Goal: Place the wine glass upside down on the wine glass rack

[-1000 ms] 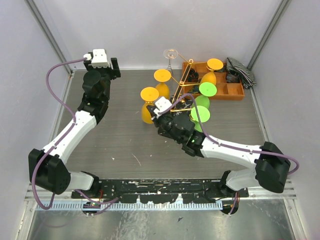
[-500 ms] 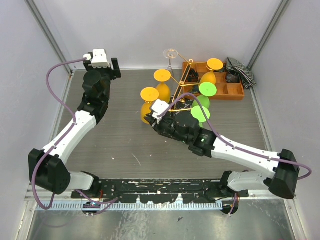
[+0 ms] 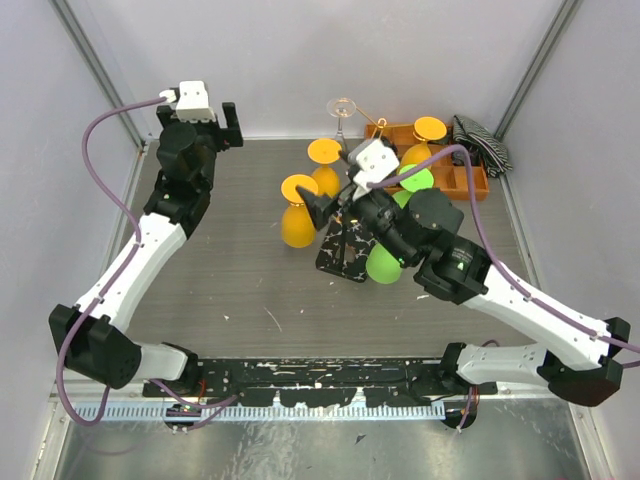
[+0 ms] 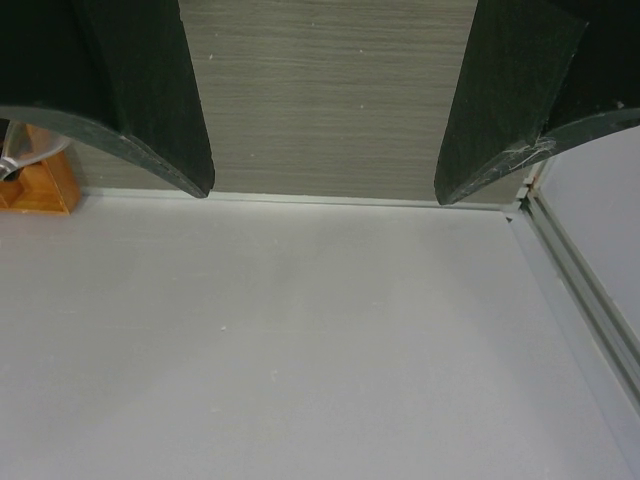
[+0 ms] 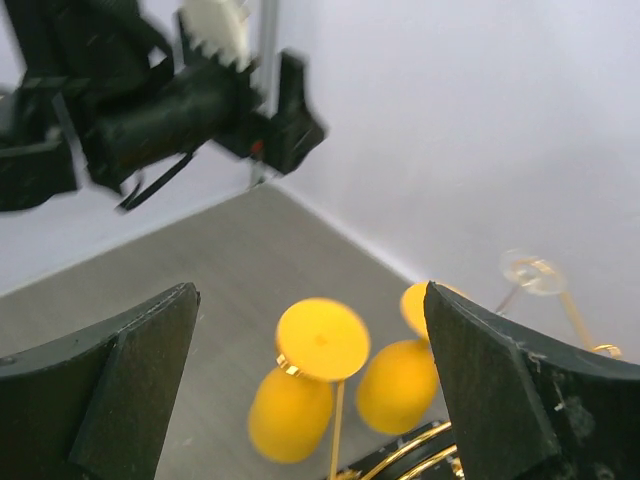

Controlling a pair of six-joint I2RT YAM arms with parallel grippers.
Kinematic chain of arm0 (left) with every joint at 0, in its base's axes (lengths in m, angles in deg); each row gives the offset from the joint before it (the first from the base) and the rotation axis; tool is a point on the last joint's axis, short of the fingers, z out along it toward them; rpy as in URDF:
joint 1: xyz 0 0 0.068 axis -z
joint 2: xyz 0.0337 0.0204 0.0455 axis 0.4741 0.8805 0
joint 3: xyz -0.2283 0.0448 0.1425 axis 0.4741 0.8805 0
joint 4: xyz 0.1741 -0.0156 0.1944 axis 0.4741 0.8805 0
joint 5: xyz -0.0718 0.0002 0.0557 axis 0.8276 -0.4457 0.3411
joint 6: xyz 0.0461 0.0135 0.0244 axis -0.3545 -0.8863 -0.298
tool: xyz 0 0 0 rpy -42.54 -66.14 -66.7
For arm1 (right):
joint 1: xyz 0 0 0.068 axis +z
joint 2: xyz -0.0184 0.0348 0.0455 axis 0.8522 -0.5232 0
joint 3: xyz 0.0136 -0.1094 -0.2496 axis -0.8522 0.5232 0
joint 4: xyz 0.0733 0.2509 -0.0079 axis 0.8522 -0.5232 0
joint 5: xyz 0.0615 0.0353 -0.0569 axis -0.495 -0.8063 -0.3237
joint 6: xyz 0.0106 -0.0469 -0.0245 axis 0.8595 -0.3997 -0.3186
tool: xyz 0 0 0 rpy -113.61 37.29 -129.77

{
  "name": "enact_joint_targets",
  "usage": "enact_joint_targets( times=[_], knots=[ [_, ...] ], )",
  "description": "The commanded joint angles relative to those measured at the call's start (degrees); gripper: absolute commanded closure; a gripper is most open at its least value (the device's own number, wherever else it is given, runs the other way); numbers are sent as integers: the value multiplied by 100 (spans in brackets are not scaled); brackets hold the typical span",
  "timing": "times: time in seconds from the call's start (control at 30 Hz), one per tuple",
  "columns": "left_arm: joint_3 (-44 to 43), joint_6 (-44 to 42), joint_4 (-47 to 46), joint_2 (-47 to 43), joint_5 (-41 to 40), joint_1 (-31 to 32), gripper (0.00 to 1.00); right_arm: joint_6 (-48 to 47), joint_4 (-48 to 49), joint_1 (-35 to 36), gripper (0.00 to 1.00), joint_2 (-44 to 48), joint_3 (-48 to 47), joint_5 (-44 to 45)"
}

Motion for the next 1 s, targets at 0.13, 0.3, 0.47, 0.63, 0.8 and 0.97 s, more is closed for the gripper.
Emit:
enact_joint_targets(
  times=[0.13, 0.3, 0.47, 0.63, 0.8, 0.97],
  knots=[
    [-430, 128, 703, -38, 144, -31, 2, -866, 563, 25, 0, -814, -1400, 1833],
    [-467, 85, 711, -12, 72, -31, 2, -1273, 176, 24, 0, -932, -1535, 1724],
    [-563, 71, 720, 48, 63, -32, 2, -1231, 439, 22, 0, -805, -1235, 1652],
    [-595, 78, 729, 81, 61, -31, 2, -1415, 672, 24, 0, -624, -993, 1381],
    [-596, 93, 738, 75, 46, -27, 2, -1520, 883, 24, 0, -466, -728, 1231],
    [-604, 71, 729, 85, 19, -31, 2, -1574, 854, 25, 0, -496, -738, 1271]
  ],
)
